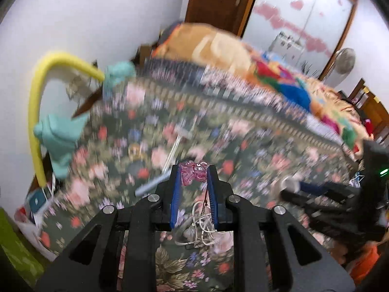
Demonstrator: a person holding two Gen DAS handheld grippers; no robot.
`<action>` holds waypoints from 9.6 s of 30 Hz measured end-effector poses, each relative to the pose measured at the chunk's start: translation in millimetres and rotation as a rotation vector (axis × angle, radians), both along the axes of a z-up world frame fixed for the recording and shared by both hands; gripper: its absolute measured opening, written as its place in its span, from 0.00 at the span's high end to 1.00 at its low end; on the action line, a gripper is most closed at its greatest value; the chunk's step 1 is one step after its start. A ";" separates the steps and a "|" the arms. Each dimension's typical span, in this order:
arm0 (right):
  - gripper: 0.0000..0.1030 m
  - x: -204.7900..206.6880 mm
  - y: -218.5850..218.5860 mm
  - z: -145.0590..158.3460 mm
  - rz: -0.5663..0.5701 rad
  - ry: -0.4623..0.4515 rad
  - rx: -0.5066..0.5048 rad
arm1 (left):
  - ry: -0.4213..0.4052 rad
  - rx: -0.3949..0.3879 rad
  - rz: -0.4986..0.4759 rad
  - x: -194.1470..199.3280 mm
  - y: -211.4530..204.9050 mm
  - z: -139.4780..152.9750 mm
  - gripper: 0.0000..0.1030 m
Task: Collect trash
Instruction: 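Grasp the small pink clip on the bed with the left tool, then carry the pink clip and tape roll with both tools over the white bin, then open both tools to drop the pink clip and tape roll into the bin, then move both open tools back to the items on the bed, then grasp the white earphones with the right tool while the left grasps the black Sharpie marker, then carry the earphones and marker with both tools over the white bin, then open both tools to drop the earphones and marker into the bin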
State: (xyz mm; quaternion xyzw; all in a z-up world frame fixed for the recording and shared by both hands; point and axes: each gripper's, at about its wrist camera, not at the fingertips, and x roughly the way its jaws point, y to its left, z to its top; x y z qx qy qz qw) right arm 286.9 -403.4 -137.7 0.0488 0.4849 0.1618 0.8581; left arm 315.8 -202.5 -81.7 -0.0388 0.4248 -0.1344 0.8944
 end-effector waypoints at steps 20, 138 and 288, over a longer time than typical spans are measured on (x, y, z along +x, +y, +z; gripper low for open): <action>0.66 -30.7 32.0 39.9 0.076 -0.071 0.011 | -0.027 0.023 0.117 -56.6 56.3 20.3 0.80; 0.64 -67.4 153.1 30.4 0.172 -0.011 -0.036 | 0.226 0.053 0.271 -117.1 160.8 -58.8 0.57; 0.80 -194.1 472.7 -112.7 0.729 0.332 -0.170 | 0.577 -0.112 0.660 -308.7 382.6 -251.7 0.73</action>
